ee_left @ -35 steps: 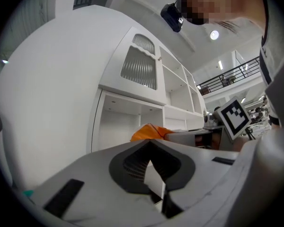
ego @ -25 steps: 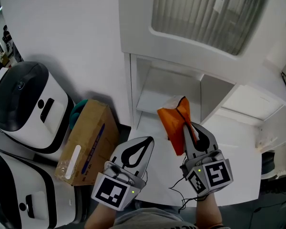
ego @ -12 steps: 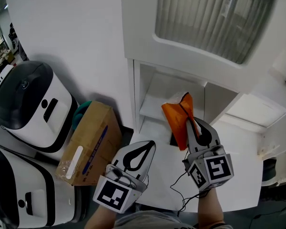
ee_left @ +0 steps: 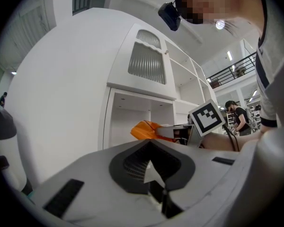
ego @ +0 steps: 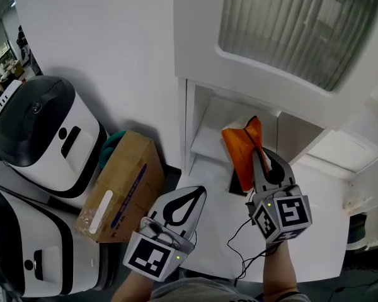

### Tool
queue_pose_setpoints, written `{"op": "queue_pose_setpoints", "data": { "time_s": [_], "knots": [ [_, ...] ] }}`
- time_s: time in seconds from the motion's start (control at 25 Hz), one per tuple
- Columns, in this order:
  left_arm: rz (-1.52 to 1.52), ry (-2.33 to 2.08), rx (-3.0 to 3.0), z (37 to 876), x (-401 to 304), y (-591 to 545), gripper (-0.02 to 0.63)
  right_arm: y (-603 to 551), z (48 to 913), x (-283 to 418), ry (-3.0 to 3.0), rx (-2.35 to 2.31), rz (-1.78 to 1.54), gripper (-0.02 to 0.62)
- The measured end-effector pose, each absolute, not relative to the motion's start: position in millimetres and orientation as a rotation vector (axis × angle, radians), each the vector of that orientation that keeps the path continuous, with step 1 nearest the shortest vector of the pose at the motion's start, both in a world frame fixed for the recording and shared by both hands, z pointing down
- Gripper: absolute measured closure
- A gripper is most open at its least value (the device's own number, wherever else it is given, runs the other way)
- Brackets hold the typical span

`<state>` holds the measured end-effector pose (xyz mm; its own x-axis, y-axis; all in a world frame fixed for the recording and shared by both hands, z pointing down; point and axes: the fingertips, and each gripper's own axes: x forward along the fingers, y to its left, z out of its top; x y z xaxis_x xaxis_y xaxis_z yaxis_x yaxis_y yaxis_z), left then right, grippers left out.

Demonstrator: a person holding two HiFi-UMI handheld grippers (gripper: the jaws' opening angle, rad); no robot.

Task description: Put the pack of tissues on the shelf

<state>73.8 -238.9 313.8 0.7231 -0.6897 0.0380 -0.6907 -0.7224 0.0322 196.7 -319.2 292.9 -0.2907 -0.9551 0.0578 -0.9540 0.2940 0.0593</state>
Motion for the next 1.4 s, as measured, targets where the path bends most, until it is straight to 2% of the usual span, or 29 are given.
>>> {"op": "queue_pose_setpoints", "data": {
  "time_s": [1.4],
  "knots": [
    [0.032,-1.266,2.818,314.7,30.0,-258.5,0.566,-381.7,292.8,194.8,-2.392,1.88,-0.017,0.557]
  ]
}}
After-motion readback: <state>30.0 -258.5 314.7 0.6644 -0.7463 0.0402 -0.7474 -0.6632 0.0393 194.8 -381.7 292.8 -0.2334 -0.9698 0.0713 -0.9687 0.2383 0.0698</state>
